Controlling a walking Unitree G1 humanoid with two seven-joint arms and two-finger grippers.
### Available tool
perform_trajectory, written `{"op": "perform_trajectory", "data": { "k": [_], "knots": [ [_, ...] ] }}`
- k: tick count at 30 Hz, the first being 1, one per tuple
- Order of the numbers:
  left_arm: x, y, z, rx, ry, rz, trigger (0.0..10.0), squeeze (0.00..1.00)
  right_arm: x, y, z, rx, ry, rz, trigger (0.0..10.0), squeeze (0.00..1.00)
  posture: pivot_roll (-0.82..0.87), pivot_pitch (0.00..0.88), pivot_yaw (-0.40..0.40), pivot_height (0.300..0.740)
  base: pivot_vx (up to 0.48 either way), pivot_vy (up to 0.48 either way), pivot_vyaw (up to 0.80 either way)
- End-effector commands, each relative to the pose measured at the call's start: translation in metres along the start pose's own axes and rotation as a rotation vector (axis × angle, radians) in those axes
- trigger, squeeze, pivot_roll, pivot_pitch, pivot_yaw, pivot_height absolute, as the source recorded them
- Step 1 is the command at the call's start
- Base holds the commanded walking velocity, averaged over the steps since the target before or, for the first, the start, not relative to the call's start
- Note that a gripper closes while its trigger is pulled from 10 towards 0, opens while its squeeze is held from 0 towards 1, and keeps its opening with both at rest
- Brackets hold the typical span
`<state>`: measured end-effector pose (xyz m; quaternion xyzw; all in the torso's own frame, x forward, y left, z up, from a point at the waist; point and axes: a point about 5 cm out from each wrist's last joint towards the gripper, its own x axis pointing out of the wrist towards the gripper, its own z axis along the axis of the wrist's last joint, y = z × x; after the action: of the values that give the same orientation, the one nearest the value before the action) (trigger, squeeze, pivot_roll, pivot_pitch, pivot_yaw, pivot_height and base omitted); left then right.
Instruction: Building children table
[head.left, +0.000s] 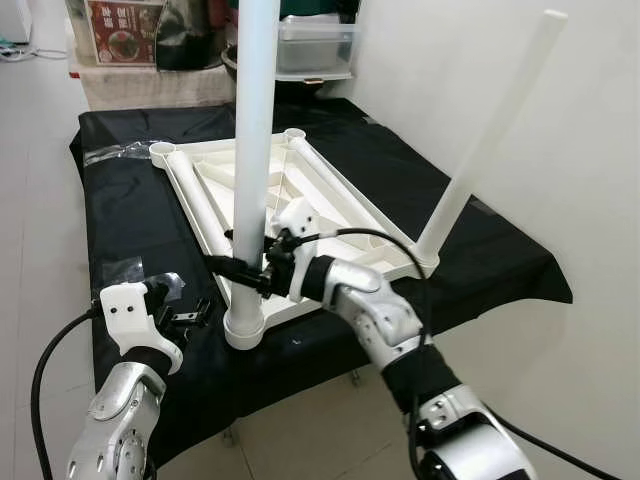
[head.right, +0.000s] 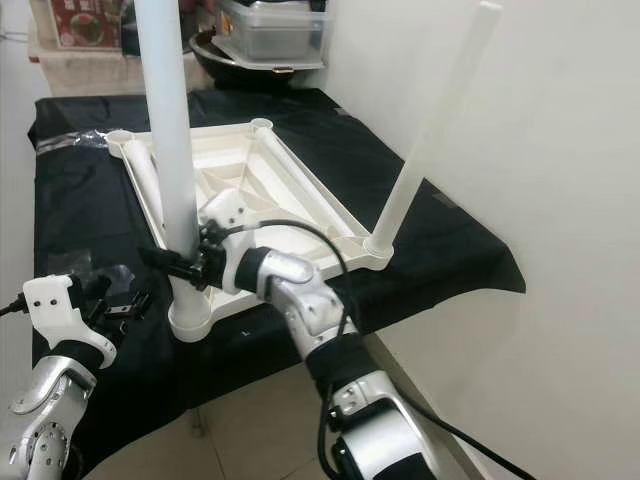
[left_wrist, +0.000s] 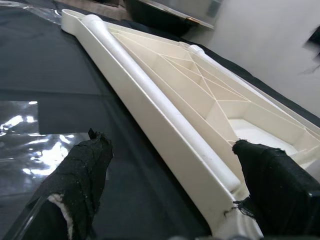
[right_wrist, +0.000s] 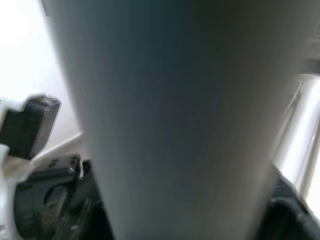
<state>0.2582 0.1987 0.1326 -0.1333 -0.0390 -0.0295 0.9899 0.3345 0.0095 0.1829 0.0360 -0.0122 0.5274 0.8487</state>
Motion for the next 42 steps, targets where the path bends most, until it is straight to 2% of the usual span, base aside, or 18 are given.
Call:
{"op": "perform_trajectory", "data": {
  "k": [1, 3, 5, 7, 11, 12, 13, 15, 16, 19, 20, 25, 32, 33, 36, 39, 40, 42],
  "knots": [
    [-0.001, -0.002, -0.002, -0.014, 0.003, -0.004, 10.0, 0.0, -0.007, -0.027, -0.006, 0.038, 0.033, -0.305, 0.0, 0.0, 0.18, 0.0, -0.168, 0.74, 0.0, 0.0, 0.0],
    [-0.002, -0.002, -0.002, -0.014, 0.003, -0.004, 10.0, 0.0, -0.016, -0.044, -0.014, 0.078, 0.089, -0.519, 0.0, 0.0, 0.18, 0.0, -0.166, 0.74, 0.0, 0.0, 0.0],
    [-0.002, -0.002, -0.002, -0.014, 0.003, -0.004, 10.0, 0.0, -0.016, -0.044, -0.014, 0.078, 0.089, -0.519, 0.0, 0.0, 0.18, 0.0, -0.166, 0.74, 0.0, 0.0, 0.0],
    [-0.002, -0.002, -0.002, -0.015, 0.003, -0.005, 10.0, 0.0, -0.047, -0.067, -0.031, 0.106, 0.187, -0.9, 0.0, 0.0, 0.18, 0.0, -0.164, 0.74, 0.0, 0.0, 0.0],
    [-0.002, -0.002, -0.002, -0.015, 0.004, -0.007, 10.0, 0.0, -0.07, -0.071, -0.044, 0.101, 0.236, -1.062, 0.0, 0.0, 0.17, 0.0, -0.156, 0.74, 0.0, 0.0, 0.0],
    [-0.002, -0.002, -0.002, -0.015, 0.005, -0.008, 10.0, 0.0, -0.068, -0.064, -0.047, 0.121, 0.239, -0.994, 9.5, 0.0, 0.16, 0.0, -0.151, 0.74, 0.0, 0.0, 0.0],
    [-0.002, -0.001, -0.002, -0.014, 0.006, -0.01, 10.0, 0.0, -0.059, -0.054, -0.042, 0.096, 0.211, -0.871, 10.0, 0.0, 0.16, 0.0, -0.146, 0.74, 0.0, 0.0, 0.0],
    [-0.002, -0.001, -0.002, -0.014, 0.007, -0.011, 10.0, 0.0, -0.054, -0.047, -0.039, 0.075, 0.192, -0.79, 10.0, 0.0, 0.16, 0.0, -0.146, 0.74, 0.0, 0.0, 0.0],
    [-0.002, -0.001, -0.002, -0.014, 0.008, -0.012, 10.0, 0.0, -0.05, -0.044, -0.03, 0.076, 0.119, -0.734, 10.0, 1.0, 0.16, 0.0, -0.145, 0.74, 0.0, 0.0, 0.0],
    [0.0, -0.001, -0.002, -0.014, 0.009, -0.015, 10.0, 0.0, -0.036, -0.039, -0.01, 0.085, 0.022, -0.512, 10.0, 1.0, 0.16, 0.0, -0.15, 0.74, 0.0, 0.0, 0.0],
    [0.0, -0.001, -0.002, -0.014, 0.008, -0.014, 10.0, 0.0, -0.03, -0.036, -0.003, 0.07, -0.001, -0.419, 10.0, 0.0, 0.16, 0.0, -0.152, 0.74, 0.0, 0.0, 0.0],
    [0.0, -0.001, -0.002, -0.015, 0.003, -0.009, 10.0, 0.0, -0.027, -0.012, 0.02, -0.021, -0.055, 0.022, 10.0, 0.0, 0.17, 0.0, -0.16, 0.74, 0.0, 0.0, 0.0],
    [0.0, -0.001, -0.002, -0.016, -0.001, -0.004, 10.0, 0.0, -0.027, -0.003, 0.019, -0.081, -0.02, 0.165, 10.0, 0.0, 0.18, 0.0, -0.171, 0.74, 0.0, 0.0, 0.0],
    [0.0, -0.001, -0.002, -0.017, -0.002, -0.003, 10.0, 0.0, -0.022, -0.008, 0.013, -0.072, -0.012, 0.089, 0.0, 0.0, 0.18, 0.0, -0.174, 0.74, 0.0, 0.0, 0.0],
    [-0.001, -0.002, -0.001, -0.017, -0.003, -0.003, 10.0, 0.0, -0.016, -0.021, 0.009, -0.044, -0.012, -0.071, 0.0, 0.0, 0.18, 0.0, -0.172, 0.74, 0.0, 0.0, 0.0],
    [-0.002, -0.002, -0.001, -0.019, -0.004, -0.002, 10.0, 0.0, -0.026, -0.058, -0.008, 0.077, 0.107, -0.572, 0.0, 0.0, 0.17, 0.0, -0.166, 0.74, 0.0, 0.0, 0.0],
    [-0.002, -0.002, -0.001, -0.019, -0.004, -0.002, 10.0, 0.0, -0.026, -0.058, -0.008, 0.077, 0.107, -0.572, 0.0, 0.0, 0.17, 0.0, -0.166, 0.74, 0.0, 0.0, 0.0],
    [-0.002, -0.002, 0.0, -0.021, -0.004, -0.004, 10.0, 0.0, -0.054, -0.078, -0.032, 0.159, 0.214, -0.946, 0.0, 0.0, 0.16, 0.0, -0.161, 0.74, 0.0, 0.0, 0.0]
  ]
}}
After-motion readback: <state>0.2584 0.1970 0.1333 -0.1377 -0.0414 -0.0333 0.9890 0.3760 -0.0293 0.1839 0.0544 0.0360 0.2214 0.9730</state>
